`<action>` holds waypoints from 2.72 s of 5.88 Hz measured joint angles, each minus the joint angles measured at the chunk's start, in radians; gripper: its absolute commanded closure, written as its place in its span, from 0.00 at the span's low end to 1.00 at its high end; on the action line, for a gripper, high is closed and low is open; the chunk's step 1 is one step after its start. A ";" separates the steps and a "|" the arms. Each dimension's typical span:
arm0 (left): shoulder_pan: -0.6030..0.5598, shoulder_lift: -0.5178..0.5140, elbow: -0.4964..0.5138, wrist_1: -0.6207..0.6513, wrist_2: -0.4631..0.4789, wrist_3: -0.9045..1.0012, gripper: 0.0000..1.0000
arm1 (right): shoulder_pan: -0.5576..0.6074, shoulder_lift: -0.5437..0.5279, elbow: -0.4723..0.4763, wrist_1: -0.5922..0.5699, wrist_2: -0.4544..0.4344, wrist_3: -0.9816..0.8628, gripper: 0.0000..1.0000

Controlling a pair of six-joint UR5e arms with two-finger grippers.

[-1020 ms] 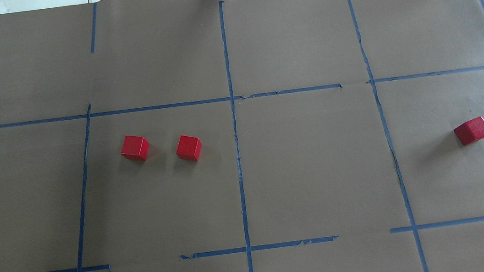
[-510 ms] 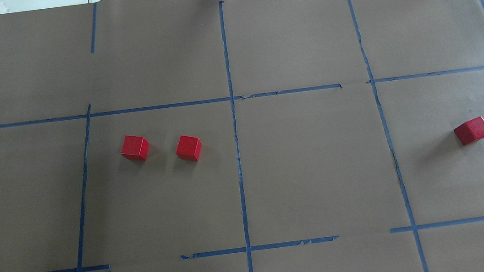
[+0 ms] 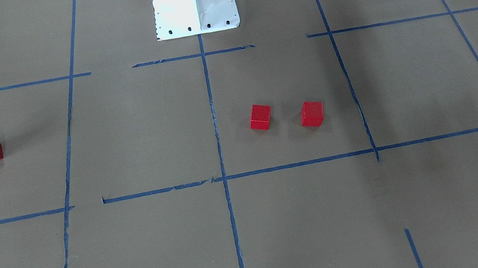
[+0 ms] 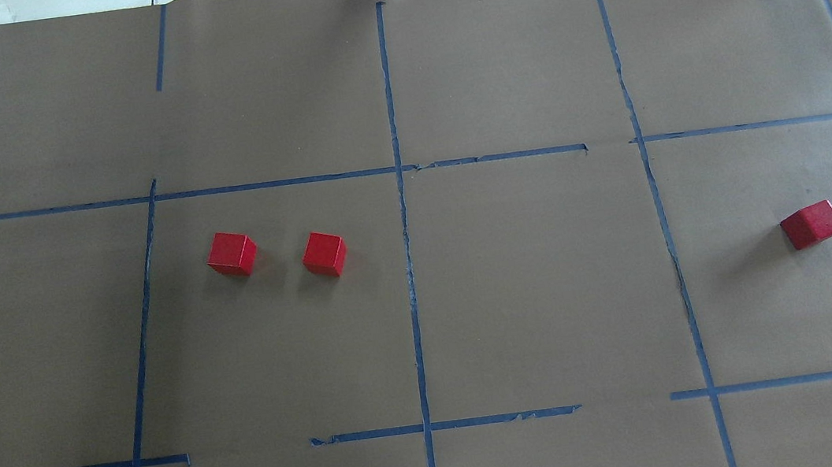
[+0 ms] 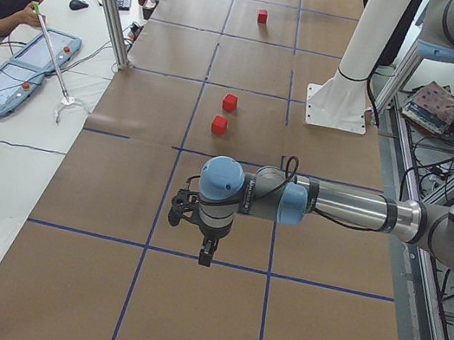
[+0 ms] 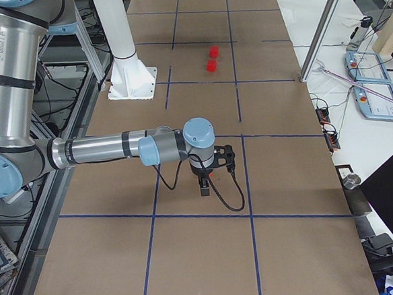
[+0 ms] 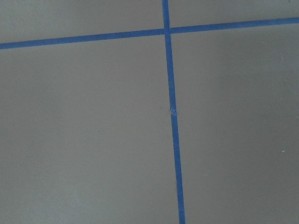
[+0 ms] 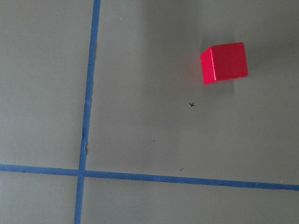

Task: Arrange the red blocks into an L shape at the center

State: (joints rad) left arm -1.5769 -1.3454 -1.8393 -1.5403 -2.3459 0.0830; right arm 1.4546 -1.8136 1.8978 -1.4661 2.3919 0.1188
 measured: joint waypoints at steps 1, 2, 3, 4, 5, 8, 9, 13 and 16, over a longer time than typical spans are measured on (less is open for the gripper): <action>0.001 -0.001 0.001 -0.001 0.000 0.003 0.00 | -0.031 0.001 -0.005 0.033 0.011 0.002 0.00; 0.001 -0.003 0.001 -0.007 0.000 0.003 0.00 | -0.086 0.004 -0.007 0.063 0.012 0.015 0.00; 0.001 -0.004 0.001 -0.022 -0.001 0.005 0.00 | -0.148 0.020 -0.008 0.087 0.007 0.057 0.00; 0.002 -0.004 0.002 -0.035 -0.001 0.004 0.00 | -0.202 0.043 -0.008 0.103 -0.008 0.111 0.01; 0.002 -0.003 0.002 -0.040 -0.002 0.002 0.00 | -0.250 0.052 -0.010 0.118 -0.026 0.156 0.02; 0.002 -0.003 0.001 -0.041 -0.003 0.000 0.00 | -0.404 0.085 -0.064 0.241 -0.132 0.275 0.01; 0.002 -0.003 -0.001 -0.041 -0.003 -0.001 0.00 | -0.452 0.089 -0.086 0.300 -0.182 0.364 0.01; 0.002 -0.002 -0.001 -0.042 -0.003 -0.002 0.00 | -0.513 0.077 -0.135 0.413 -0.244 0.491 0.03; 0.001 -0.001 0.001 -0.043 -0.003 0.002 0.00 | -0.542 0.084 -0.176 0.426 -0.251 0.485 0.46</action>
State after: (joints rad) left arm -1.5758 -1.3468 -1.8387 -1.5830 -2.3485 0.0853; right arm 0.9127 -1.7297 1.7217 -1.0402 2.1406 0.6042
